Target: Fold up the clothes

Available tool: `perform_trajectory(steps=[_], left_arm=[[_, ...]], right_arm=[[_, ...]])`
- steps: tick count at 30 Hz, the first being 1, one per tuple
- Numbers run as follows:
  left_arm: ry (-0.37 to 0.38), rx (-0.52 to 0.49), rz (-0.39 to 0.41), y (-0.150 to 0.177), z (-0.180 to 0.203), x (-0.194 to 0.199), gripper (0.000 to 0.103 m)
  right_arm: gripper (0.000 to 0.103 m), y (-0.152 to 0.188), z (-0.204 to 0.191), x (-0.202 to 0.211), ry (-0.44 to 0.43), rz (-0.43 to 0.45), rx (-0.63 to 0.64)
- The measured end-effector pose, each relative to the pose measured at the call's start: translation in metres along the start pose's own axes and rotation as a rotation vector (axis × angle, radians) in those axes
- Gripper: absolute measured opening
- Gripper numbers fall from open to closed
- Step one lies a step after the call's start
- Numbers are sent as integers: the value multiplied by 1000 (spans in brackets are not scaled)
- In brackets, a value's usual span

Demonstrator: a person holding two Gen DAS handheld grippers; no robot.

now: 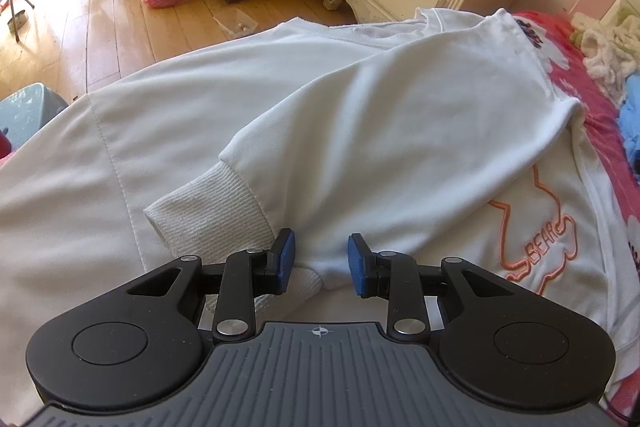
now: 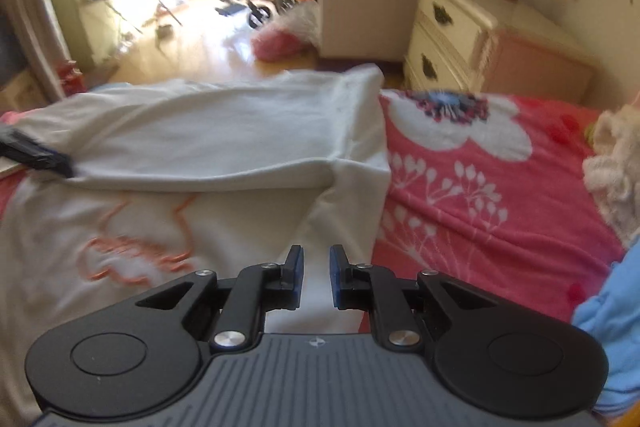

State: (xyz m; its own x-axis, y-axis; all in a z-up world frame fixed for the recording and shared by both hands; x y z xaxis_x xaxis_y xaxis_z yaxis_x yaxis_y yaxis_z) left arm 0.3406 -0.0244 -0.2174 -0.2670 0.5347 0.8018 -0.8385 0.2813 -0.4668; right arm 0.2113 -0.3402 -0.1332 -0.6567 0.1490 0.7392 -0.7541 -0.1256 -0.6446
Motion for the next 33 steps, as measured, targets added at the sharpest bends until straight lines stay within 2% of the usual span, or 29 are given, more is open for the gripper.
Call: perform_trajectory(steps=[5, 9, 12, 15, 19, 21, 22, 23, 28, 33], left_arm=[[-3, 7, 9, 0, -1, -1, 29], [-11, 17, 17, -1, -1, -1, 29], [-29, 10, 18, -1, 2, -2, 30], [-43, 13, 19, -1, 3, -1, 30], [-47, 21, 20, 0, 2, -1, 30], [-52, 19, 20, 0, 3, -3, 31], [-53, 14, 20, 0, 3, -4, 32], [-54, 8, 21, 0, 4, -4, 33], [-59, -11, 28, -1, 6, -6, 36], [-61, -11, 30, -1, 6, -7, 37]], right_arm=[[15, 2, 47, 82, 88, 87, -57], [17, 42, 44, 119, 88, 11, 71], [21, 92, -8, 114, -29, -97, 204], [21, 138, -61, 99, -120, -162, 334], [23, 171, -99, 89, -136, -172, 427], [29, 178, -106, 87, -143, -178, 438], [38, 180, -107, 87, -140, -178, 436], [41, 181, -108, 86, -139, -179, 425], [43, 187, -109, 70, -120, -222, 318], [43, 198, -116, 55, -87, -221, 321]])
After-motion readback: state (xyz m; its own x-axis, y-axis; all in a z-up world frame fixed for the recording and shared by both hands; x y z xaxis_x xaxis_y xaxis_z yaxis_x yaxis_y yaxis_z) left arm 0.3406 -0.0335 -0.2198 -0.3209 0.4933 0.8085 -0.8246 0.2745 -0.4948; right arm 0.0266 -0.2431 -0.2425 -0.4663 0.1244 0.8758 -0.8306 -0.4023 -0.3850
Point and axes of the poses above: each gripper's, at about its wrist camera, not at the fingertips, and x roughly against the way its jaws point, z to its right, y to its underside, the point moved 10 cm from there along -x, roughly the way its jaws point, and after that the axes turned 14 degrees about y, right-handed, at the moved point
